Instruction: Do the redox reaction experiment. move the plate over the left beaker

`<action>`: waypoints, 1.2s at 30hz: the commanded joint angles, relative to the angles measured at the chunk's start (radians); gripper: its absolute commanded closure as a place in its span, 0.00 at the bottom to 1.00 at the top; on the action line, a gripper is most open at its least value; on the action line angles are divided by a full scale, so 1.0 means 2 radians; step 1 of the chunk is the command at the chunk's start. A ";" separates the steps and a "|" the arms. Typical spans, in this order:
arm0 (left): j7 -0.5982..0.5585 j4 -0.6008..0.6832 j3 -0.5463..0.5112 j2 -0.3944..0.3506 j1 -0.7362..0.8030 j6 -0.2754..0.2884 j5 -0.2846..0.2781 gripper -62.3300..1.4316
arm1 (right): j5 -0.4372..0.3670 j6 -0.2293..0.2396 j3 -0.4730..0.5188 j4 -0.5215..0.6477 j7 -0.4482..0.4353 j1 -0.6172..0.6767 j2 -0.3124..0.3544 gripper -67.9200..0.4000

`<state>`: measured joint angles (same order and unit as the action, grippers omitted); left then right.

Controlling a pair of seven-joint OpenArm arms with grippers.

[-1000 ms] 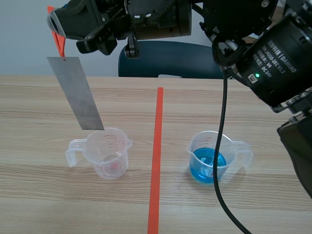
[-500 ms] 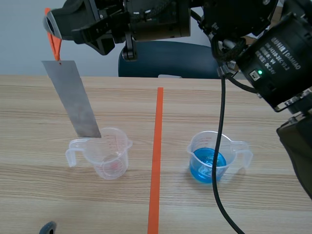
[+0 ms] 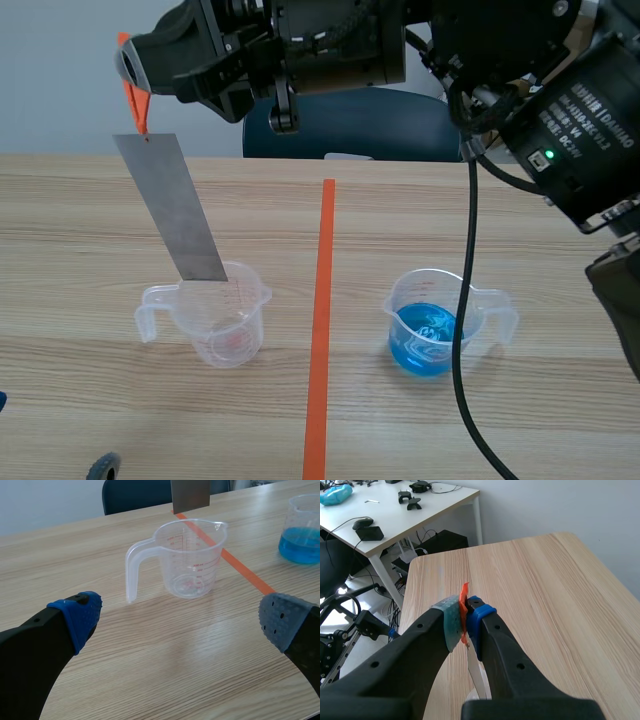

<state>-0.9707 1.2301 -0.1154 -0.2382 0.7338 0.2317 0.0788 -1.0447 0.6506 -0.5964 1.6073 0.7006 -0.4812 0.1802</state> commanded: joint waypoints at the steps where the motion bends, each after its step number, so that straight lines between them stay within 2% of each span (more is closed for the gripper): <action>1: -0.008 0.006 0.000 -0.002 0.003 0.000 -0.005 0.00 | -0.007 0.000 0.011 0.008 -0.010 -0.009 0.001 0.99; 7: -0.008 0.006 0.000 -0.002 0.003 0.000 -0.006 0.00 | -0.007 0.000 0.024 0.008 -0.010 -0.009 0.001 0.99; 36: -0.008 0.006 0.001 -0.002 0.002 -0.001 -0.007 0.00 | -0.007 0.000 0.024 0.008 -0.017 0.002 0.001 0.99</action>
